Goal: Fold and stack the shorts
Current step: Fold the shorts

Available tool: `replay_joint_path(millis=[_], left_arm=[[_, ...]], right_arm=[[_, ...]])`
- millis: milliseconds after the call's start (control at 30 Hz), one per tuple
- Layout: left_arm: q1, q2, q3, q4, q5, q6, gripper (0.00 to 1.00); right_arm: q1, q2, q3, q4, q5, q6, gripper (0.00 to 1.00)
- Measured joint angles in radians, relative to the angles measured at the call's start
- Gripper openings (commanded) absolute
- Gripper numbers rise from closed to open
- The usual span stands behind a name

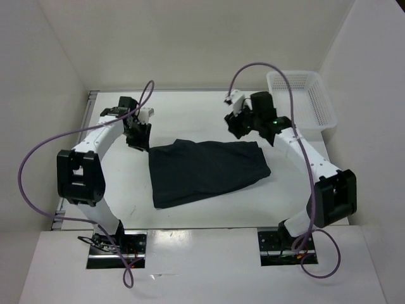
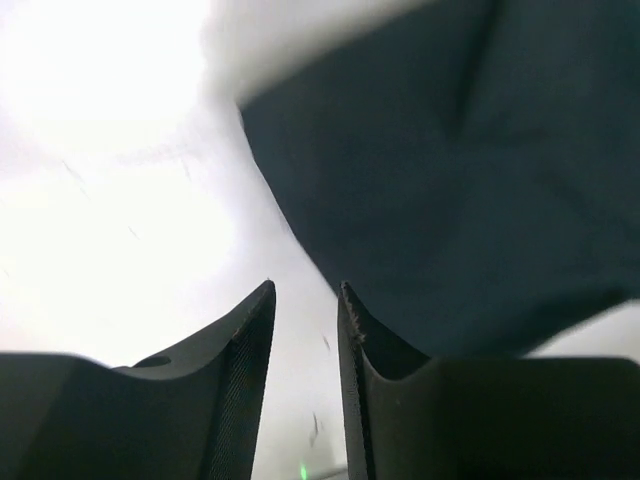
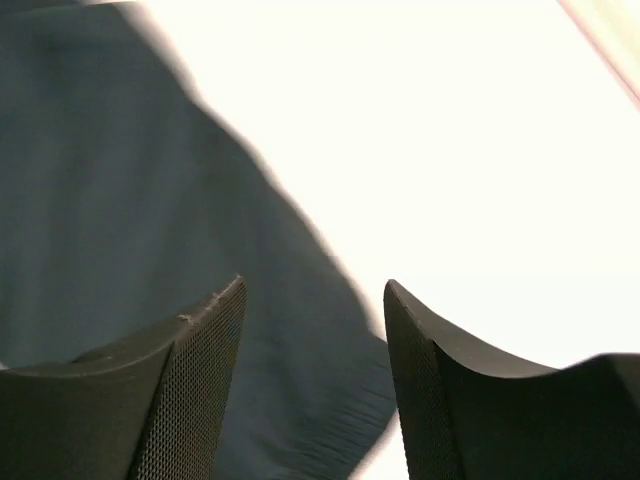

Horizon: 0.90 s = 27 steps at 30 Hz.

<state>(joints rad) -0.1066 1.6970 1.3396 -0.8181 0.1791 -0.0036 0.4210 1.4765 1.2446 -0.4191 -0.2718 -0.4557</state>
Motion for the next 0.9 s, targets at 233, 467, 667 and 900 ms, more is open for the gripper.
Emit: replay_joint_path(millis=[233, 467, 667, 900], left_arm=[[0.018, 0.206, 0.068, 0.069, 0.072, -0.001, 0.44], [-0.019, 0.290, 0.069, 0.077, 0.109, 0.000, 0.48], [-0.023, 0.291, 0.038, 0.115, 0.114, 0.000, 0.40], [-0.041, 0.286, 0.011, 0.137, 0.129, -0.006, 0.07]], right_arm=[[-0.204, 0.188, 0.016, 0.060, -0.005, 0.063, 0.68], [-0.223, 0.396, 0.069, 0.006, -0.023, 0.031, 0.68], [-0.223, 0.450, 0.072, -0.017, -0.014, 0.017, 0.62], [-0.215, 0.450, 0.072, -0.031, -0.011, -0.026, 0.10]])
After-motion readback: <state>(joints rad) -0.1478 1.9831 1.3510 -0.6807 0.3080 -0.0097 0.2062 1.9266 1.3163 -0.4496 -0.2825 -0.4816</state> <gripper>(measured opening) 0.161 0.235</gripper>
